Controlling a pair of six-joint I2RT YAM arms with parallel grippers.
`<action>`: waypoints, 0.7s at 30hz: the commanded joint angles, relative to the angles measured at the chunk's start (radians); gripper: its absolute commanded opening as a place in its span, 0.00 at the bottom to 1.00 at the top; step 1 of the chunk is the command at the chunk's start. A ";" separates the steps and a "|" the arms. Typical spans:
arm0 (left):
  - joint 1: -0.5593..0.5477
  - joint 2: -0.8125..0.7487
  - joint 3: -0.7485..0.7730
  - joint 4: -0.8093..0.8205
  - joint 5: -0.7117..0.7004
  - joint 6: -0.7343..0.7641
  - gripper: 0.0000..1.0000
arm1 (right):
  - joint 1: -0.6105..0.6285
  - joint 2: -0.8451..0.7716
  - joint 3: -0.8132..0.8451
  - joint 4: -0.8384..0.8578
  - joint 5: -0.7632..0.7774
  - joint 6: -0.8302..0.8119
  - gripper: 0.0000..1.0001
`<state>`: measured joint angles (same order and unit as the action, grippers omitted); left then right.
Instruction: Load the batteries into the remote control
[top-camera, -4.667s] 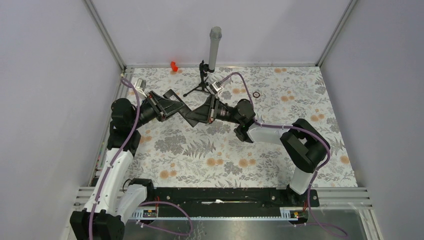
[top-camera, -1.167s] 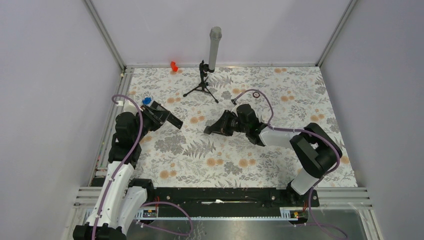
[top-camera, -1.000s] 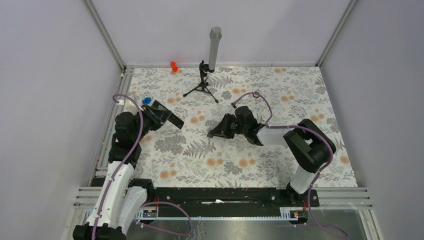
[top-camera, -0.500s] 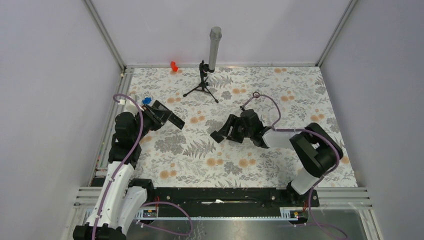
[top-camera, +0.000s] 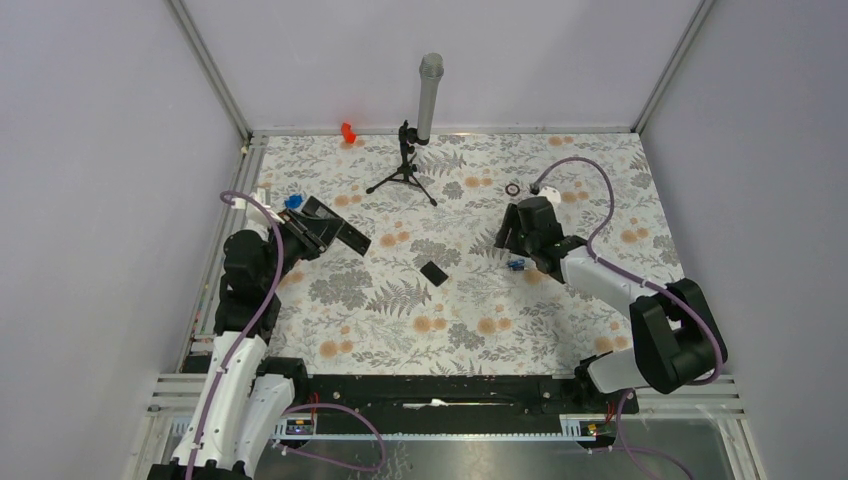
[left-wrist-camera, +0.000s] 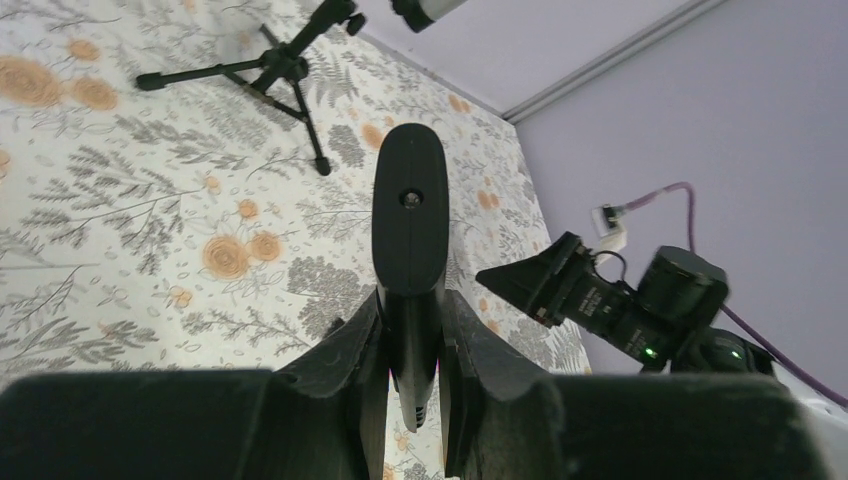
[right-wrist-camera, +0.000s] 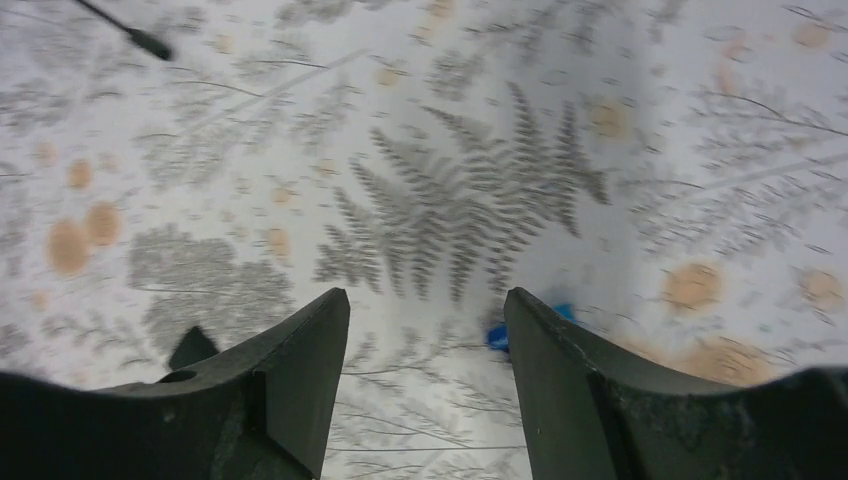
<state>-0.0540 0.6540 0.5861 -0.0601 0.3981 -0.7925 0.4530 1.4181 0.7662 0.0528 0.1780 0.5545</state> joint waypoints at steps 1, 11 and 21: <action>0.002 -0.017 -0.003 0.168 0.102 0.015 0.00 | -0.061 -0.031 -0.045 -0.102 0.082 -0.035 0.65; 0.002 -0.008 -0.034 0.286 0.186 -0.009 0.00 | -0.106 0.045 -0.030 -0.105 0.055 0.025 0.64; 0.002 0.007 -0.031 0.279 0.196 -0.013 0.00 | -0.107 0.117 -0.006 -0.106 0.035 0.037 0.49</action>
<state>-0.0540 0.6544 0.5545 0.1310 0.5678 -0.8017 0.3500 1.5238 0.7181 -0.0505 0.2176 0.5797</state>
